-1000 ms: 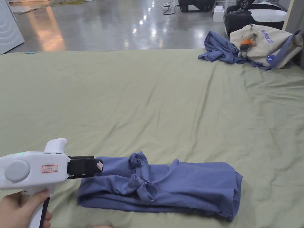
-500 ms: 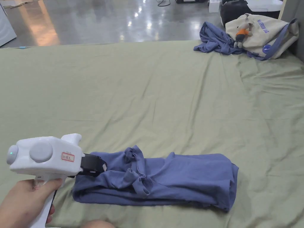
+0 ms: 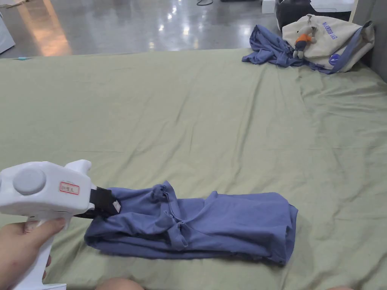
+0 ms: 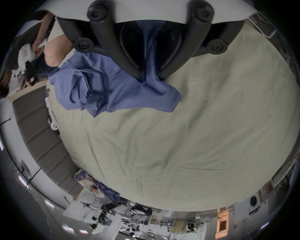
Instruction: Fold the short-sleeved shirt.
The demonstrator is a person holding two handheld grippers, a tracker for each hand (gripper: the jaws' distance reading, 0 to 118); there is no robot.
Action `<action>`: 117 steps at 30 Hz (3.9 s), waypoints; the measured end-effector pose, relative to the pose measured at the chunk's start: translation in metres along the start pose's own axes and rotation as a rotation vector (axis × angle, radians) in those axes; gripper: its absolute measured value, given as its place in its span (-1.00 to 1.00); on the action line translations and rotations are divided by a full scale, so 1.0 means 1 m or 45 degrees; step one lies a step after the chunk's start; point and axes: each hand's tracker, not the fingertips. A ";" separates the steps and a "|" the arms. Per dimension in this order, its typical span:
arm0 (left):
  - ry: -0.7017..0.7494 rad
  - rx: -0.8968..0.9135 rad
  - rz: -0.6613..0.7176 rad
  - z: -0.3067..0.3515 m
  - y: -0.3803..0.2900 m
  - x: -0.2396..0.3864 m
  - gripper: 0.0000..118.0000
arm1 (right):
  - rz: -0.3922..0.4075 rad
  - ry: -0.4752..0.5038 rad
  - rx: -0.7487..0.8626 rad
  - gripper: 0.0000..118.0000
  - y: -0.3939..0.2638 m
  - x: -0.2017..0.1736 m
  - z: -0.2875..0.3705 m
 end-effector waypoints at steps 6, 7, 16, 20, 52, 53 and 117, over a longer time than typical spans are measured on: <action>0.039 0.106 0.137 0.044 0.010 -0.040 -0.83 | 0.007 0.001 -0.009 -0.96 0.000 -0.003 -0.001; 0.117 0.119 0.098 0.053 0.014 -0.046 -0.83 | 0.004 0.003 -0.010 -0.96 0.000 -0.003 -0.001; 0.506 0.087 0.031 0.096 0.039 -0.063 -0.83 | 0.005 -0.009 -0.016 -0.96 -0.001 -0.002 0.002; 0.464 0.066 -0.036 0.093 0.037 -0.016 -0.83 | 0.017 -0.009 -0.018 -0.96 0.000 -0.003 0.002; -0.173 0.235 -0.226 -0.005 0.016 0.184 0.45 | -0.022 0.037 -0.024 -0.96 -0.004 0.004 0.001; -0.207 0.294 -0.217 0.009 0.019 0.181 0.45 | -0.020 0.035 -0.022 -0.96 -0.004 0.004 0.001; -0.112 0.683 -0.286 0.092 -0.074 0.033 0.55 | 0.035 0.862 -0.020 -0.96 0.112 -0.155 -0.132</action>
